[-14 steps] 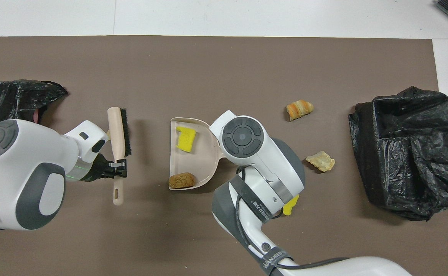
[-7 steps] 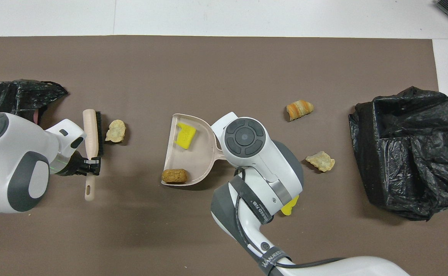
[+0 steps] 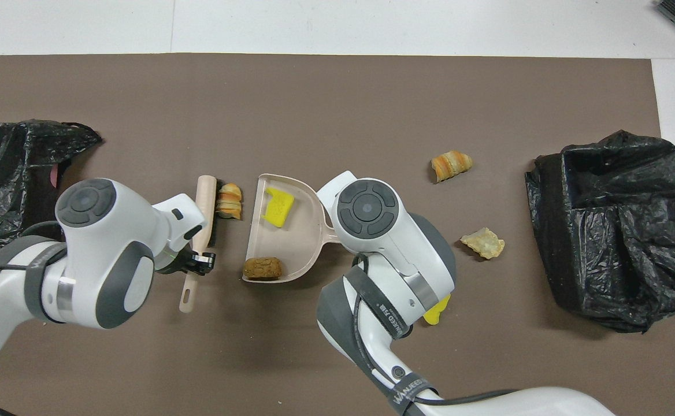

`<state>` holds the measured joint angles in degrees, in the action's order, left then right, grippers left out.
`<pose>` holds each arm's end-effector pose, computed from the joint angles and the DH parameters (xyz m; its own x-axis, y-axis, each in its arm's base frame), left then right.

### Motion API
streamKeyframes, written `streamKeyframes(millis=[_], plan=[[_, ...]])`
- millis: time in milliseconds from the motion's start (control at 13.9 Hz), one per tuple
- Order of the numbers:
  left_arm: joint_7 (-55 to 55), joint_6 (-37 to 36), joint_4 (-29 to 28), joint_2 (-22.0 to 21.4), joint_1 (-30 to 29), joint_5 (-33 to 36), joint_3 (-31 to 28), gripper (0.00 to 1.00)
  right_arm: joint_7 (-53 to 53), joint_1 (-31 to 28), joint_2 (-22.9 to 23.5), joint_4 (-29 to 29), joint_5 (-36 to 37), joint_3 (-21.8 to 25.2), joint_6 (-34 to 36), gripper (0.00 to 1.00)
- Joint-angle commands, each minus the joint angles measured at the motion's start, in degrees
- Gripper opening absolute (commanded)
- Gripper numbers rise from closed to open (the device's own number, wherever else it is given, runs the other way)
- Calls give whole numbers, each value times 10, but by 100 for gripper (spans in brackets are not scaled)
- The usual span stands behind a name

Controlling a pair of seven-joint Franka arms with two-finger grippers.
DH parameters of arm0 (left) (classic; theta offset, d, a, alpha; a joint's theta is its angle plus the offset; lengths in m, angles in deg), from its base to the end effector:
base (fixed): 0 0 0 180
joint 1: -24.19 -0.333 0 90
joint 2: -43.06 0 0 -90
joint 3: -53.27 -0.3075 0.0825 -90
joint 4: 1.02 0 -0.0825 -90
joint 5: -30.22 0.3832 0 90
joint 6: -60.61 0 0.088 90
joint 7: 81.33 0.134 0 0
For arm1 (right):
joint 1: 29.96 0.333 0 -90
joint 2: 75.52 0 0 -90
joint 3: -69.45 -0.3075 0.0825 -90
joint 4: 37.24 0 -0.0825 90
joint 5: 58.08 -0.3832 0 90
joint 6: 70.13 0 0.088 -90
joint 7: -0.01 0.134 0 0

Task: Sweep and dump trash in bin
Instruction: 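Sweep the nearby bread piece into the dustpan with the left gripper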

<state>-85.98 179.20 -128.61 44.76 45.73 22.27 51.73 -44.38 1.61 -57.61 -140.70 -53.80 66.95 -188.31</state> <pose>0.4686 -0.1817 0.3117 0.9610 -0.1940 -0.1972 -0.1792 -0.9796 0.0906 0.5206 0.3436 0.3328 0.1647 0.9835 -0.0753 0.9862 -0.1654 -0.0032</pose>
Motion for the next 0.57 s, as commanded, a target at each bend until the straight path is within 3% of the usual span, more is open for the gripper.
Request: streamKeyframes(millis=[0,144,503], plan=[[2,11,4,-2,63,-18,-8,0,-22,-2,-13,-15,-3,-2,0,0],[22,-13,9,-4,75,-17,-9,0,-23,-2,-12,-14,-2,-2,0,0],[58,-26,33,5,41,-18,-15,0,-58,-8,-9,-10,-2,-2,-10,0]])
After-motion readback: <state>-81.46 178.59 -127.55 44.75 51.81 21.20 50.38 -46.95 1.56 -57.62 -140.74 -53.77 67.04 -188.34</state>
